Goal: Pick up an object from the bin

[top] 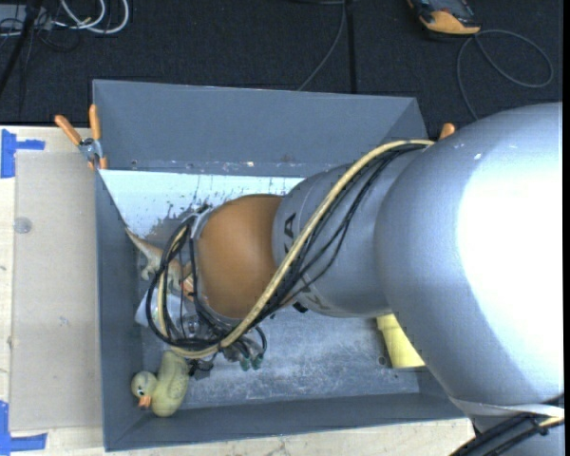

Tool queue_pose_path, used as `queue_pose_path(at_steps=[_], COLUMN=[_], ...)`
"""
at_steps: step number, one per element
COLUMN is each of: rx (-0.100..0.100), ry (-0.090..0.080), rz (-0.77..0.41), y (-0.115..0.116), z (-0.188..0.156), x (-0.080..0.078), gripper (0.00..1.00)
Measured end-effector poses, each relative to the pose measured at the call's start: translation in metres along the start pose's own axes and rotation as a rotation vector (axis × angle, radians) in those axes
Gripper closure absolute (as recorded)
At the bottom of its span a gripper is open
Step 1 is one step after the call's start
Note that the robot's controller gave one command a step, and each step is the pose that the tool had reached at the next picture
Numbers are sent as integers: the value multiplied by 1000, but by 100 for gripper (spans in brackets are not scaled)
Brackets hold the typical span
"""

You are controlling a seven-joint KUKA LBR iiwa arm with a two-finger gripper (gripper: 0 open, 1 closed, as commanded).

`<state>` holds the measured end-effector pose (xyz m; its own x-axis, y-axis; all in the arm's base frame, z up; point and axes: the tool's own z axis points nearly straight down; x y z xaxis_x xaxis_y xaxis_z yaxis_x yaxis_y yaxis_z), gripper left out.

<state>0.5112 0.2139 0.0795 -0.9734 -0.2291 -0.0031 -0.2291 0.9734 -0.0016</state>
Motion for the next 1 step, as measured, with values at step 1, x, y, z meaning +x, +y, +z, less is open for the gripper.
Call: queue_pose_path(at_steps=[1], rx=[0], ry=[0], rz=[0], y=[0], z=[0], x=[0], gripper=[100])
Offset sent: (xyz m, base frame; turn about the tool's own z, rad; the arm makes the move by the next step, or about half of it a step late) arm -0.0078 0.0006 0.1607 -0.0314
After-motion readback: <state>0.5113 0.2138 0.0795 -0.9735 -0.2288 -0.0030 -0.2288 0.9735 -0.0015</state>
